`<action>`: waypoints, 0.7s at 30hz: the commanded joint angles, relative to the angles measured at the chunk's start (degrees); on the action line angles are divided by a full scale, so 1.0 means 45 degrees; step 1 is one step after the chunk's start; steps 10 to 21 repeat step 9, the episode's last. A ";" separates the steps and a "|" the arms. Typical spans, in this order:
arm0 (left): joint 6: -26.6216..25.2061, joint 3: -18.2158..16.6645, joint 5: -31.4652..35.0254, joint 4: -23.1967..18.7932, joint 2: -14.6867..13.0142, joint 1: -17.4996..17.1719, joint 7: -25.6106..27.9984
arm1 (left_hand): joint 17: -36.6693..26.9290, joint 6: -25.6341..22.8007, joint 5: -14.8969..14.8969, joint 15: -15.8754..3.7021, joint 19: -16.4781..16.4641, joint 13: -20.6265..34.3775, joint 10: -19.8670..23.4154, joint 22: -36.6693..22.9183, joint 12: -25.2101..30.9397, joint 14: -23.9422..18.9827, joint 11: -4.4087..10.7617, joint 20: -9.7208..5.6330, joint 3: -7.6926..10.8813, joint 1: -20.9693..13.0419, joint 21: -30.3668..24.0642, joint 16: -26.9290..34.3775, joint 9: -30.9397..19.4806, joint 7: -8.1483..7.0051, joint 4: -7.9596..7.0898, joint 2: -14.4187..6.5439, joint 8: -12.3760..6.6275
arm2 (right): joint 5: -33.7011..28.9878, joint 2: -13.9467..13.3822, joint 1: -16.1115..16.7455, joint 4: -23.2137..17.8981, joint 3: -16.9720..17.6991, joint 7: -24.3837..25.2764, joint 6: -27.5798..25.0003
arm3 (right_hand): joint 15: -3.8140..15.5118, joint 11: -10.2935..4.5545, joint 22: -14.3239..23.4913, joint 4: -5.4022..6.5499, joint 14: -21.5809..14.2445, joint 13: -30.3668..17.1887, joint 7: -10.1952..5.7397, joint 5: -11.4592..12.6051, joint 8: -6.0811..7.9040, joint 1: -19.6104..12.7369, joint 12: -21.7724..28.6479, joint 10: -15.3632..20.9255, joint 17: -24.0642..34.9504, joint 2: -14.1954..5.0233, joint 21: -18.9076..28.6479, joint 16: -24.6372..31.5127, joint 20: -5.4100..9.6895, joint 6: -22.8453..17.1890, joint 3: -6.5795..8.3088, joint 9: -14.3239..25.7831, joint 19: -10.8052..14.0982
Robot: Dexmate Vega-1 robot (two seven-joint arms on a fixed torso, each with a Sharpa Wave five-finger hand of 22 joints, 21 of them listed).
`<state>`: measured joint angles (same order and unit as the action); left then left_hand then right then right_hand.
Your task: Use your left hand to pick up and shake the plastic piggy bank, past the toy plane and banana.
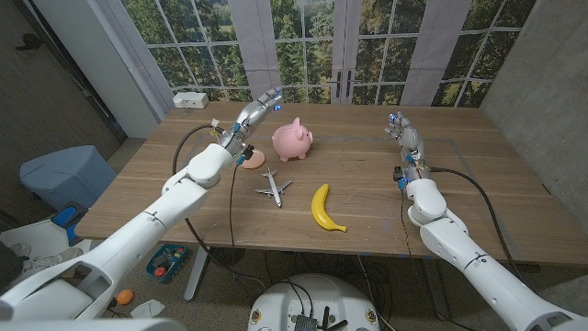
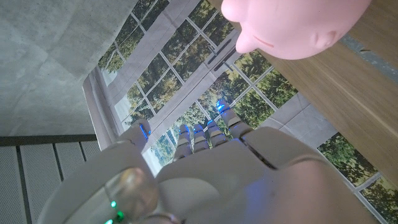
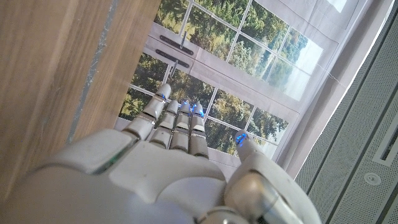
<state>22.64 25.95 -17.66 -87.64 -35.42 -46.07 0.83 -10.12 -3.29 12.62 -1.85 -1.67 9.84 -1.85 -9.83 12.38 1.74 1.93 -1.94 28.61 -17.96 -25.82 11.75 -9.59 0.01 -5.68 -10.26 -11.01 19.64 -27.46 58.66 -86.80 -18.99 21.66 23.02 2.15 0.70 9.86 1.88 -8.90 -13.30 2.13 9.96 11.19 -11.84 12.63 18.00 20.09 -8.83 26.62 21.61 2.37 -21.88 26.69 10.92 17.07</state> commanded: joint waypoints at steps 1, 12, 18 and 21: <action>0.2499 -0.0778 -0.2802 0.1402 0.0499 -0.0483 -0.1997 | -0.0029 -0.0277 0.0101 -0.0271 -0.0183 0.0027 0.0183 0.0008 -0.0059 -0.0198 0.0058 -0.0843 0.0318 0.0159 0.0021 0.0013 -0.0023 -0.0036 -0.0121 -0.0450 0.0008 | -0.0922 0.0077 0.0465 -0.0656 0.0244 0.1273 -0.0333 | 0.0259 0.0071 0.0028 0.0173 -0.0042 0.0019 0.0084 0.0073 0.0006 0.0162 -0.0028 0.0013 0.0028 -0.0181 -0.0047 -0.0031 0.0369 -0.0021 -0.0038 0.0021 0.0238; 0.2611 -0.1090 -0.4084 0.2482 0.1083 -0.0502 -0.2651 | -0.0024 -0.0327 0.0106 -0.0279 -0.0244 0.0027 0.0219 0.0012 -0.0091 -0.0230 0.0058 -0.0857 0.0514 0.0172 0.0056 -0.0020 -0.0023 -0.0038 -0.0198 -0.0424 0.0038 | -0.1628 0.0315 0.0417 -0.0952 0.0061 0.1958 -0.0824 | 0.0250 0.0078 0.0009 0.0284 -0.0107 0.0049 0.0092 0.0086 0.0011 0.0328 -0.0027 0.0031 -0.0012 -0.0109 -0.0090 -0.0083 0.0330 -0.0014 -0.0093 0.0012 0.0323; 0.2611 -0.1090 -0.4084 0.2482 0.1083 -0.0502 -0.2651 | -0.0024 -0.0327 0.0106 -0.0279 -0.0244 0.0027 0.0219 0.0012 -0.0091 -0.0230 0.0058 -0.0857 0.0514 0.0172 0.0056 -0.0020 -0.0023 -0.0038 -0.0198 -0.0424 0.0038 | -0.1628 0.0315 0.0417 -0.0952 0.0061 0.1958 -0.0824 | 0.0250 0.0078 0.0009 0.0284 -0.0107 0.0049 0.0092 0.0086 0.0011 0.0328 -0.0027 0.0031 -0.0012 -0.0109 -0.0090 -0.0083 0.0330 -0.0014 -0.0093 0.0012 0.0323; 0.2611 -0.1090 -0.4084 0.2482 0.1083 -0.0502 -0.2651 | -0.0024 -0.0327 0.0106 -0.0279 -0.0244 0.0027 0.0219 0.0012 -0.0091 -0.0230 0.0058 -0.0857 0.0514 0.0172 0.0056 -0.0020 -0.0023 -0.0038 -0.0198 -0.0424 0.0038 | -0.1628 0.0315 0.0417 -0.0952 0.0061 0.1958 -0.0824 | 0.0250 0.0078 0.0009 0.0284 -0.0107 0.0049 0.0092 0.0086 0.0011 0.0328 -0.0027 0.0031 -0.0012 -0.0109 -0.0090 -0.0083 0.0330 -0.0014 -0.0093 0.0012 0.0323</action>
